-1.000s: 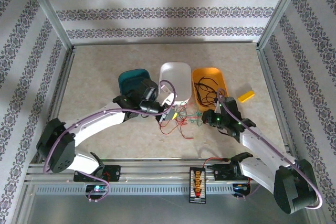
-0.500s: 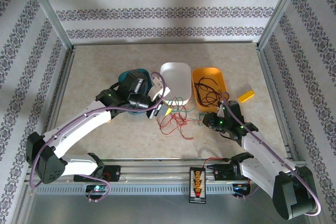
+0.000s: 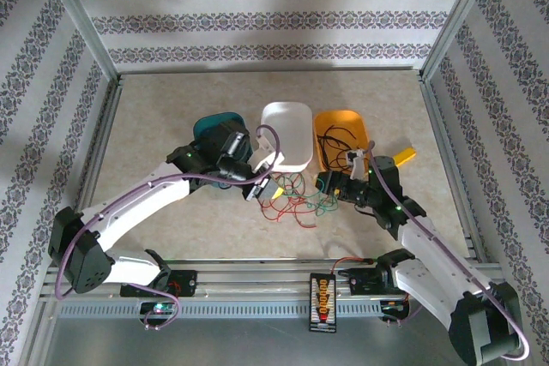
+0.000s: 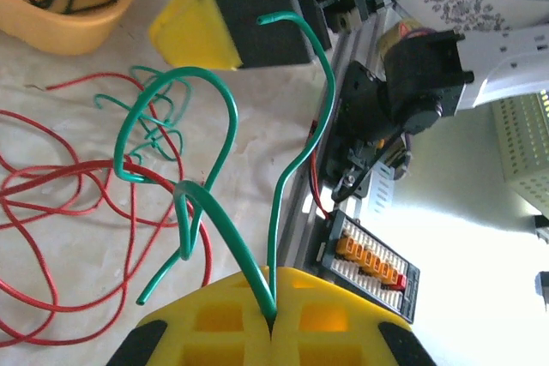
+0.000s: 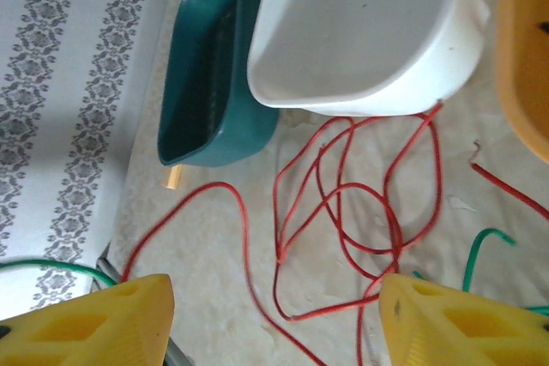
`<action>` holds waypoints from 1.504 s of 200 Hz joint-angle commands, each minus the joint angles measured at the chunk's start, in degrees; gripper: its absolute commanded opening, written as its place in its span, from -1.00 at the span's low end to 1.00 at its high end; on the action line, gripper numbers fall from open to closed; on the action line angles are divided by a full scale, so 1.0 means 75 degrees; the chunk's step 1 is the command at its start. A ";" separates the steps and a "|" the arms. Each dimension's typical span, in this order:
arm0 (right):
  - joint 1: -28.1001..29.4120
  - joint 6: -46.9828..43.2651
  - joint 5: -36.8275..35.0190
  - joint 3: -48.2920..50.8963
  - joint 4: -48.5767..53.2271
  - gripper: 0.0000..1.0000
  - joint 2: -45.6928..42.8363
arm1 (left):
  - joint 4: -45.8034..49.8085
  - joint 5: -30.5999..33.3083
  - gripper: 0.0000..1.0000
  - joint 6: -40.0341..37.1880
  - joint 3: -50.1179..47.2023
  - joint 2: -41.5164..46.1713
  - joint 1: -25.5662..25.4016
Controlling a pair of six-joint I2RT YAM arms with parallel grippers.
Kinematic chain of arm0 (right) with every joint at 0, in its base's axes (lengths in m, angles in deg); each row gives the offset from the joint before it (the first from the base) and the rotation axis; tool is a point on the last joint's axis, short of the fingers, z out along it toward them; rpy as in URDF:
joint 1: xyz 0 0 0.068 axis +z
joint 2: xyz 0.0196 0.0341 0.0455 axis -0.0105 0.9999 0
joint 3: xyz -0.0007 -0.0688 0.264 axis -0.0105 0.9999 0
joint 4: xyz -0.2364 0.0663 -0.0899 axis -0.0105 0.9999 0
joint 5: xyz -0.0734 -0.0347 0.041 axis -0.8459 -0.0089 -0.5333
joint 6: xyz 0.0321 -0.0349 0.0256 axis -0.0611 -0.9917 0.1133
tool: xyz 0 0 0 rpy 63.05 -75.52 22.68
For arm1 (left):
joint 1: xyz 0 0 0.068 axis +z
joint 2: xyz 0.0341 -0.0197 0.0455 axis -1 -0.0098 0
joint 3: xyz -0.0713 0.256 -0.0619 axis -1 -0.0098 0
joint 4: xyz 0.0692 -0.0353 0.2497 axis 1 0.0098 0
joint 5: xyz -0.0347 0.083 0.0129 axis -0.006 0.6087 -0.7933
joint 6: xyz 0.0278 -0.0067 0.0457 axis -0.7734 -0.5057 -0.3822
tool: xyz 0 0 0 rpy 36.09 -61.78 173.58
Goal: Untangle the cables
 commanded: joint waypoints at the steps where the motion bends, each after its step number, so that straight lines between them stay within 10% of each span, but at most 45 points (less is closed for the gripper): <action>1: 0.0213 0.0028 0.0583 -0.0434 -0.0634 0.29 0.0452 | 0.0032 -0.0097 -1.00 -0.0319 -0.0173 0.0139 -0.0152; 301: 0.2340 -0.0561 -0.3612 -0.1508 0.3449 -0.06 0.2877 | -0.0699 0.0373 -1.00 -0.0483 -0.0337 0.0266 -0.0180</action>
